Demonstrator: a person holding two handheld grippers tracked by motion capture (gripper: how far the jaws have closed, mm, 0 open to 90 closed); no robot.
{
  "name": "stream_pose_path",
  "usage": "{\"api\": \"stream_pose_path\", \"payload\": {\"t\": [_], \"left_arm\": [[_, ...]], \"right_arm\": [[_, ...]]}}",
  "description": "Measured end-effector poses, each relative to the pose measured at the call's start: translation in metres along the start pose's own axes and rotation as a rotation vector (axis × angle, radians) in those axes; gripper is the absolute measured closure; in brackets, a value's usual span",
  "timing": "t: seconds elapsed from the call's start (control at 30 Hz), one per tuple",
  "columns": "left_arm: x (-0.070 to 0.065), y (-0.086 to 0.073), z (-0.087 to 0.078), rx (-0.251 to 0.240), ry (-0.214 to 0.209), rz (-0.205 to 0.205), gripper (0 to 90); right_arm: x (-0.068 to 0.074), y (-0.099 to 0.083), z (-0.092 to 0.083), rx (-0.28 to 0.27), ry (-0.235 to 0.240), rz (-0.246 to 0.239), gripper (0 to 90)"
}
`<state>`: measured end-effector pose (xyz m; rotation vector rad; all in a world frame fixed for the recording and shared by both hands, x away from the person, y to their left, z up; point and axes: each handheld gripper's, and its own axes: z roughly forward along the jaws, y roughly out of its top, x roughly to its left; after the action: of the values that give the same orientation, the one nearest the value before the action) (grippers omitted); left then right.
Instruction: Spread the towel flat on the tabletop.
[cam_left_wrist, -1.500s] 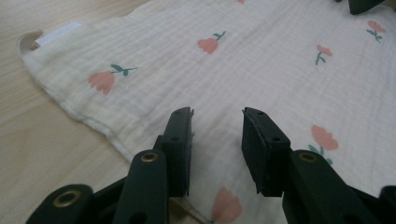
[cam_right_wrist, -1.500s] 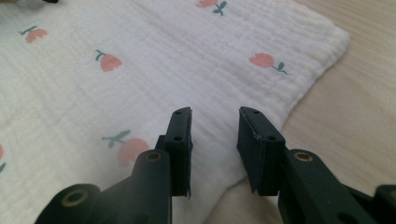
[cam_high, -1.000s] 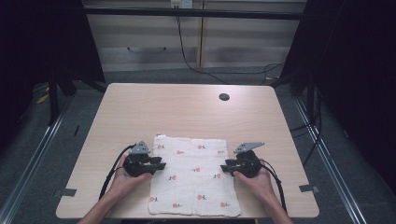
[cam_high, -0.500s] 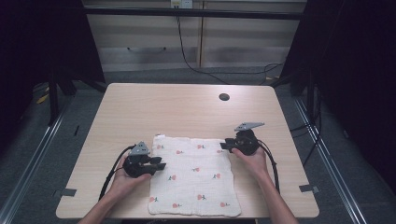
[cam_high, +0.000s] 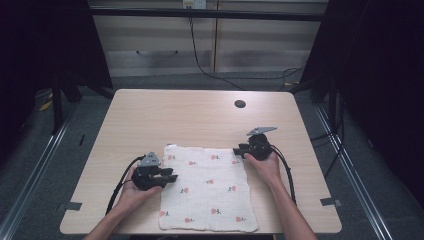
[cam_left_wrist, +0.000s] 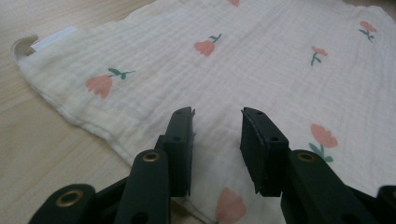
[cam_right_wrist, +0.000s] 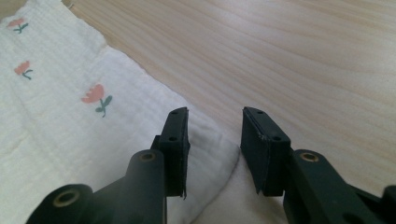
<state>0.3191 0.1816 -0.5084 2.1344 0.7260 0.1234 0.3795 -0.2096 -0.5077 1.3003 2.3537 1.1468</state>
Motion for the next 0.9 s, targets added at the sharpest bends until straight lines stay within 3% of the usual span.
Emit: {"api": "stream_pose_path", "payload": {"t": [0.2, 0.5, 0.6, 0.7, 0.83, 0.9], "left_arm": [[-0.001, 0.000, 0.000, 0.004, 0.007, 0.005, 64.0], [0.000, 0.000, -0.004, 0.025, 0.009, 0.018, 70.1], [0.002, -0.001, -0.006, 0.033, 0.001, 0.007, 72.7], [0.005, 0.003, -0.009, 0.038, 0.023, 0.002, 72.5], [0.017, 0.017, -0.025, -0.048, 0.049, -0.022, 71.9], [0.027, 0.024, -0.031, -0.074, 0.055, -0.057, 71.9]], "right_arm": [[0.004, -0.001, 0.001, 0.005, 0.009, -0.011, 86.1], [0.001, -0.005, -0.005, -0.025, -0.027, 0.033, 87.5], [0.002, -0.005, -0.008, -0.036, -0.037, 0.029, 87.6], [0.005, -0.005, -0.009, -0.036, -0.034, 0.019, 87.6], [0.005, -0.003, -0.012, -0.048, -0.027, 0.019, 87.6], [0.005, -0.002, -0.014, -0.052, -0.020, 0.009, 87.6]]}}
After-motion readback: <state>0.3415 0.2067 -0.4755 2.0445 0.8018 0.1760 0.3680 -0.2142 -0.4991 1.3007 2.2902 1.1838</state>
